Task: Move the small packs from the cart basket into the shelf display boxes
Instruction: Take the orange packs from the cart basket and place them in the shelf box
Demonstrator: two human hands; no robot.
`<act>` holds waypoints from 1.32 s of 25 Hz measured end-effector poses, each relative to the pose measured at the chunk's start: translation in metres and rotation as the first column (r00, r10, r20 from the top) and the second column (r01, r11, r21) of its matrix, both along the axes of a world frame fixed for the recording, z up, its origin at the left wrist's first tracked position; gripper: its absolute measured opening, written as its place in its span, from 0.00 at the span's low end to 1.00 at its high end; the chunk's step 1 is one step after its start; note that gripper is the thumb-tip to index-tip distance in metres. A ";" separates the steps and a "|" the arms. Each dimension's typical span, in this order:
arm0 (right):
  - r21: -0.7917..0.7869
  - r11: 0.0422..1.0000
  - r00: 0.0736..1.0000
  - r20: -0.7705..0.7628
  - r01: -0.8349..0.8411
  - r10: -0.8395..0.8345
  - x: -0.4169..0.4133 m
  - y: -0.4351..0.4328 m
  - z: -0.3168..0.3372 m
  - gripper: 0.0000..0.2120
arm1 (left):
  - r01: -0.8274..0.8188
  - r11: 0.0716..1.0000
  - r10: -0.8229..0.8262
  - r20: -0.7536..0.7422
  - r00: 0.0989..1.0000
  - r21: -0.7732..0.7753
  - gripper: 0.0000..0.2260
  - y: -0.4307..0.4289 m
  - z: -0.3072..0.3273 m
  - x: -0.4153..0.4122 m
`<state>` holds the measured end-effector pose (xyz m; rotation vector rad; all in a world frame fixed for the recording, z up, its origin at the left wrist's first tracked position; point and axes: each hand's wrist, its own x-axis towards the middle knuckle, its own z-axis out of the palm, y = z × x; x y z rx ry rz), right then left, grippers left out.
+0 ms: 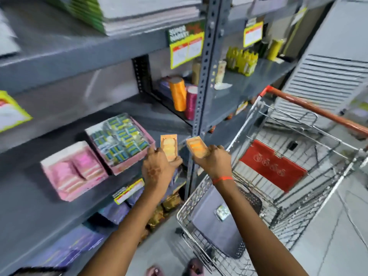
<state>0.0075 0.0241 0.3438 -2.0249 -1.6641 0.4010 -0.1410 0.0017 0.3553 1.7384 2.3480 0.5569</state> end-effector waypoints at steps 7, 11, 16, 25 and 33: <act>0.130 0.952 0.957 -0.043 -0.279 0.286 -0.115 0.007 0.025 0.26 | -0.246 0.969 0.243 0.077 0.967 0.032 0.27 -0.023 0.024 -0.095; 0.145 0.900 0.909 0.002 -0.412 0.416 -0.179 0.000 0.028 0.23 | -0.389 0.921 0.386 0.082 0.919 0.022 0.24 -0.041 0.027 -0.142; 0.144 0.830 0.836 -0.030 -0.539 0.548 -0.235 -0.011 0.021 0.23 | -0.557 0.830 0.557 0.053 0.829 -0.010 0.27 -0.062 0.020 -0.190; -0.046 0.777 0.774 -0.142 -0.628 0.618 -0.264 -0.012 -0.005 0.28 | -0.519 0.850 0.525 0.066 0.849 -0.088 0.26 -0.065 0.005 -0.220; 0.076 0.780 0.768 -0.142 -0.621 0.625 -0.271 -0.019 -0.022 0.22 | -0.336 0.936 0.320 0.151 0.935 0.101 0.23 -0.073 -0.020 -0.238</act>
